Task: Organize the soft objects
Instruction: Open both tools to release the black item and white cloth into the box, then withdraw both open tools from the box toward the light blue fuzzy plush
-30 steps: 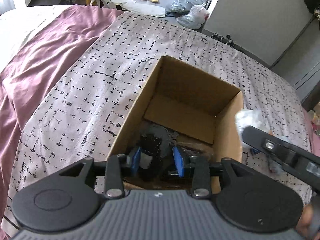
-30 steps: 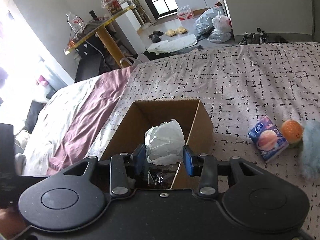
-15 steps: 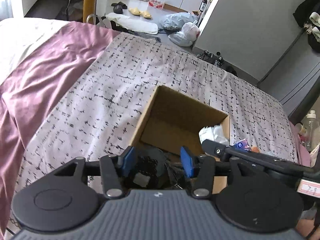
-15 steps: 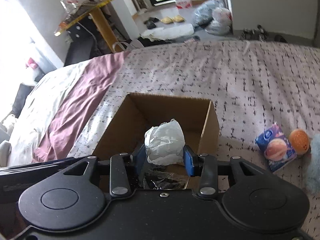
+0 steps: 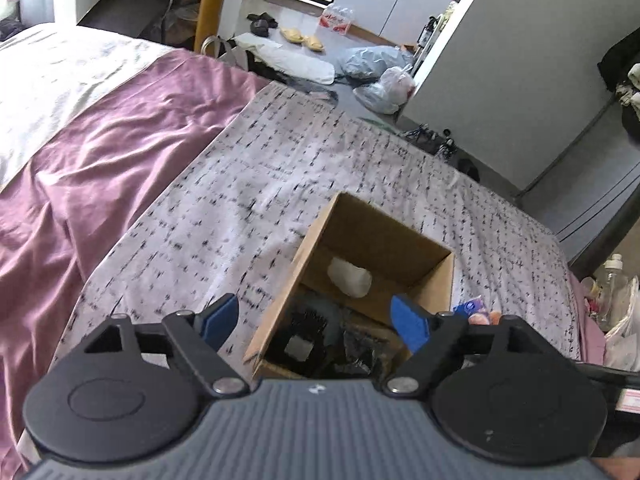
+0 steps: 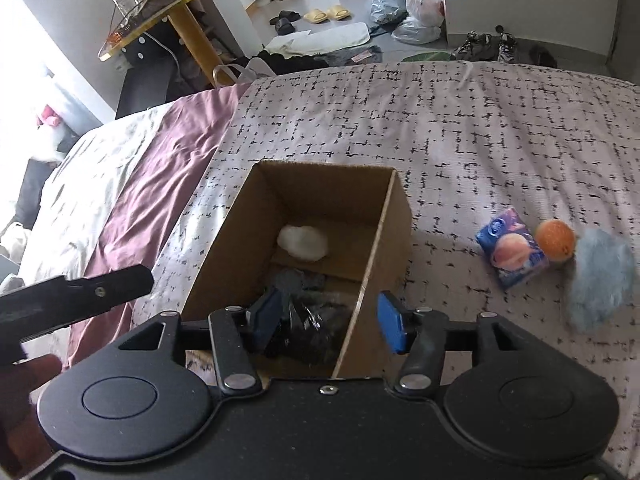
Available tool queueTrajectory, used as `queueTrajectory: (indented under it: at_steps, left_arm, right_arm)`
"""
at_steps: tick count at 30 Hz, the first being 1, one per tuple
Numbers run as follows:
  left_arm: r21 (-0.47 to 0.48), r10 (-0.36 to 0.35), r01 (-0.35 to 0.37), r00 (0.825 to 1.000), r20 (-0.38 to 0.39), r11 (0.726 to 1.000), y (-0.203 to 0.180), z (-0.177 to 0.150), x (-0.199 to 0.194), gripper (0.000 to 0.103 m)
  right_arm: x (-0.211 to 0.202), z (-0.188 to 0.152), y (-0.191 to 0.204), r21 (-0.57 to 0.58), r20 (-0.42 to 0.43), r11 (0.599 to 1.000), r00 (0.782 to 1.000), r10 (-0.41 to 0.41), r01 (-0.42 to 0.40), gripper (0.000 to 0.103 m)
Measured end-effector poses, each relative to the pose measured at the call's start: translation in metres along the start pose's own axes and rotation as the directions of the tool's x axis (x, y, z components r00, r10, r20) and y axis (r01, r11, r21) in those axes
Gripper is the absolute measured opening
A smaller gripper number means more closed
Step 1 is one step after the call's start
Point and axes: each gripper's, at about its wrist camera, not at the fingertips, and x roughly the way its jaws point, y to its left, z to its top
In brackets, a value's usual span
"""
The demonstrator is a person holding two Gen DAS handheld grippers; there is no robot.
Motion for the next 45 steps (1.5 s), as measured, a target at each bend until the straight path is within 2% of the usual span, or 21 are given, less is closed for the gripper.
queueTrajectory:
  at_steps: [5, 8, 10, 12, 18, 22, 26, 31, 35, 42, 45]
  left_arm:
    - [0.024, 0.027, -0.027, 0.999, -0.026, 0.999, -0.006, -0.014, -0.006, 0.083]
    - [0.039, 0.033, -0.033, 0.999, -0.013, 0.999, -0.012, -0.02, -0.016, 0.087]
    - [0.039, 0.034, -0.035, 0.999, 0.012, 0.999, -0.016, -0.023, -0.025, 0.093]
    - [0.04, 0.03, -0.031, 0.999, 0.019, 0.999, -0.023, -0.027, -0.031, 0.094]
    - [0.088, 0.044, -0.046, 0.999, 0.024, 0.995, -0.046, -0.036, -0.039, 0.096]
    - [0.105, 0.04, -0.043, 0.999, 0.029, 0.994, -0.064, -0.043, -0.04, 0.101]
    - [0.142, 0.011, -0.013, 1.0, 0.02, 0.99, -0.086, -0.05, -0.04, 0.103]
    - [0.13, 0.002, -0.004, 1.0, 0.02, 0.992, -0.108, -0.057, -0.034, 0.103]
    - [0.143, -0.006, 0.002, 1.0, 0.027, 0.99, -0.125, -0.061, -0.032, 0.103]
    - [0.148, -0.014, 0.017, 1.0, -0.022, 0.989, -0.147, -0.07, -0.013, 0.103]
    - [0.169, -0.009, 0.01, 1.0, -0.01, 0.986, -0.159, -0.072, -0.009, 0.103]
  right_arm:
    - [-0.023, -0.01, -0.009, 0.017, 0.001, 1.0, 1.0, 0.018, -0.018, 0.058]
    - [-0.038, -0.015, -0.016, 0.024, 0.012, 1.0, 1.0, 0.018, -0.018, 0.066]
    - [-0.049, -0.018, -0.02, 0.017, 0.023, 0.999, 0.999, 0.031, -0.032, 0.075]
    - [-0.059, -0.022, -0.024, -0.005, 0.03, 0.999, 0.999, 0.031, -0.031, 0.079]
    - [-0.081, -0.03, -0.049, 0.016, 0.056, 0.999, 0.998, 0.043, -0.044, 0.08]
    - [-0.093, -0.033, -0.068, 0.01, 0.07, 0.999, 0.997, 0.038, -0.038, 0.082]
    - [-0.105, -0.035, -0.092, 0.026, 0.088, 0.999, 0.995, 0.045, -0.048, 0.082]
    - [-0.115, -0.037, -0.116, 0.036, 0.117, 0.997, 0.991, 0.057, -0.061, 0.082]
    - [-0.118, -0.038, -0.133, 0.047, 0.131, 0.996, 0.989, 0.064, -0.071, 0.082]
    - [-0.114, -0.04, -0.162, 0.063, 0.142, 0.993, 0.986, 0.088, -0.098, 0.082]
    - [-0.111, -0.041, -0.18, 0.093, 0.153, 0.991, 0.985, 0.078, -0.093, 0.081]
